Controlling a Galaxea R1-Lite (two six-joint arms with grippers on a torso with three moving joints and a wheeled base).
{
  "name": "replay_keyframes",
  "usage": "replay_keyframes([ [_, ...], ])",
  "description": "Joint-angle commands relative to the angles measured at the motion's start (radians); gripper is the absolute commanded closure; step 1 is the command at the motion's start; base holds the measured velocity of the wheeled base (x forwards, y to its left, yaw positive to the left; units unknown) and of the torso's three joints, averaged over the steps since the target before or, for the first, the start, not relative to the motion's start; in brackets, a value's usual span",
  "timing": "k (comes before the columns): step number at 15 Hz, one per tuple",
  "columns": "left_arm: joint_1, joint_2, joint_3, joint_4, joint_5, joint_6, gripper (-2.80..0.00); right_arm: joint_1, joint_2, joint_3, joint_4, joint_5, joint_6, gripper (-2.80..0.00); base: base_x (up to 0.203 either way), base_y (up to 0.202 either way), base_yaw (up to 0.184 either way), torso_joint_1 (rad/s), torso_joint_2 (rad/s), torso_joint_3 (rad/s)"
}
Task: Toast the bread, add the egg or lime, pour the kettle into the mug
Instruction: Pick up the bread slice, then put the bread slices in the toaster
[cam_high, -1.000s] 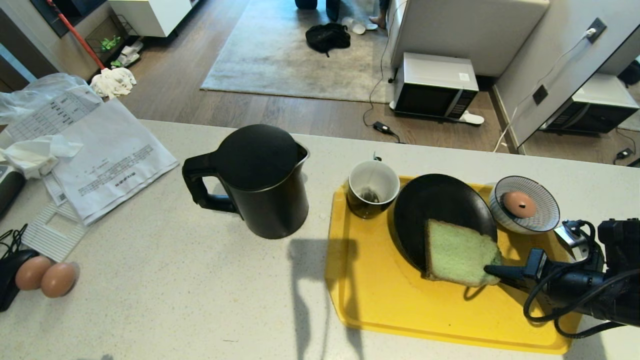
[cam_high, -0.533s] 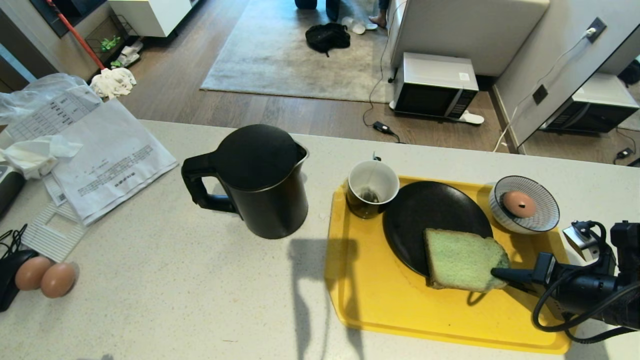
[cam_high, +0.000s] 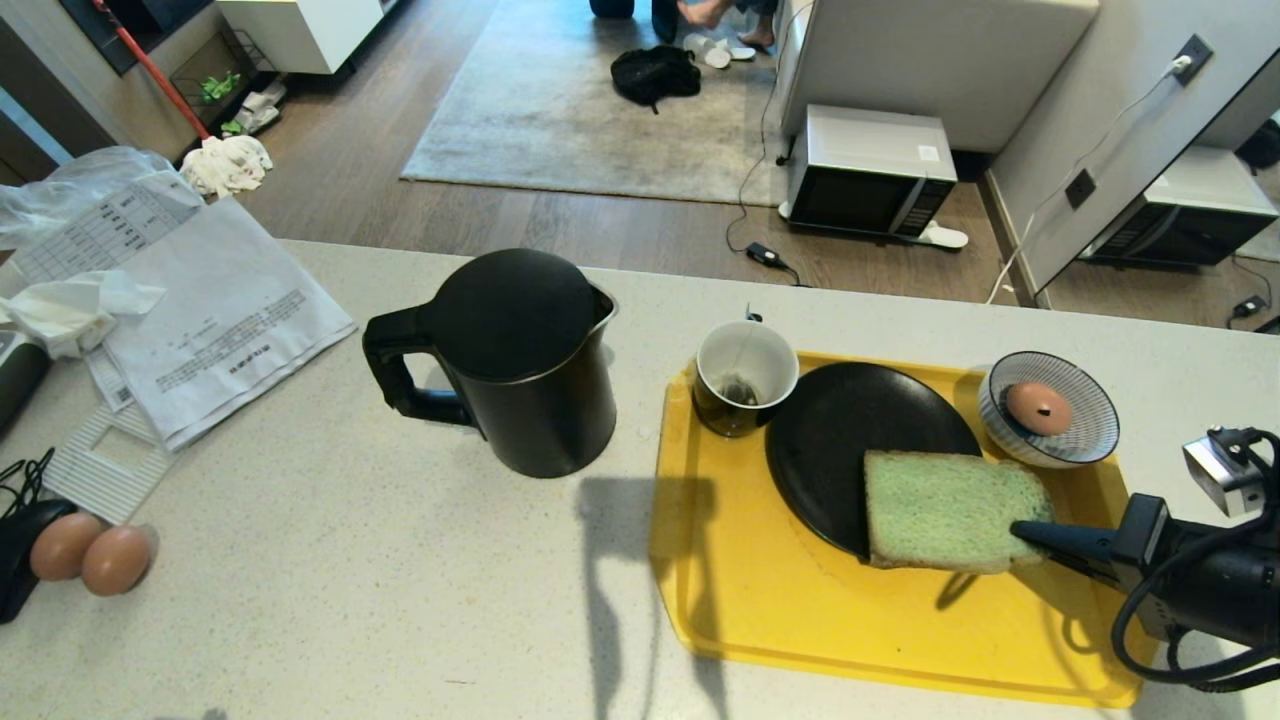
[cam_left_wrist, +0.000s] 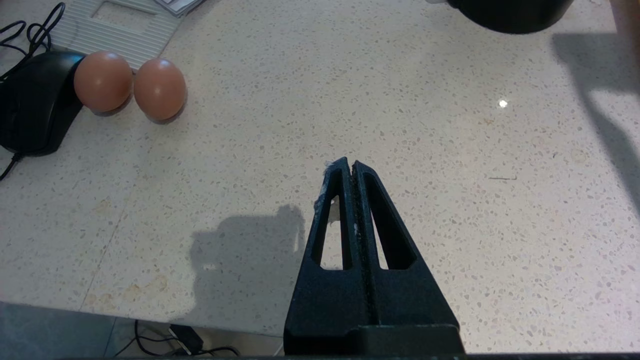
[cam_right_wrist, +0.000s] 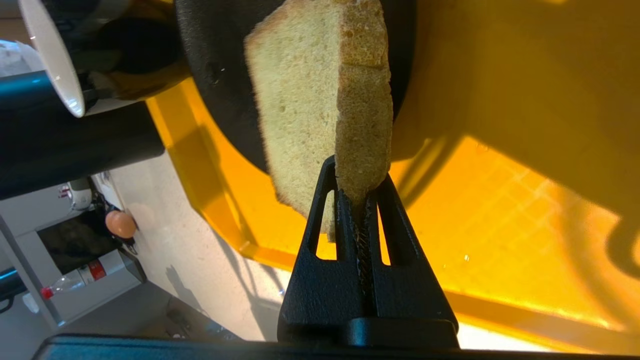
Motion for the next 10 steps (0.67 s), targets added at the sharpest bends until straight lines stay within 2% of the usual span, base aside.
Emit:
replay_keyframes([
  [1,0.0,0.0,0.001,0.0,0.0,0.0,0.0,0.001,-0.072,0.018,-0.002,0.003,0.004,0.0,0.0,0.0,0.0,0.0,0.0,0.0],
  [4,0.0,0.0,0.0,-0.001,0.0,0.0,0.0,0.002,-0.157,0.037,0.0,-0.015,0.002,0.0,0.0,0.0,0.0,0.0,0.0,0.0],
  [8,0.0,0.0,0.001,-0.001,0.0,0.0,0.0,0.002,-0.267,0.006,0.087,-0.122,-0.011,0.0,0.0,0.0,0.0,0.0,0.0,0.0],
  [10,0.0,0.0,0.001,-0.001,0.0,0.0,0.0,0.003,-0.298,-0.003,0.107,-0.159,-0.054,0.0,0.0,0.0,0.0,0.0,0.0,0.0],
])
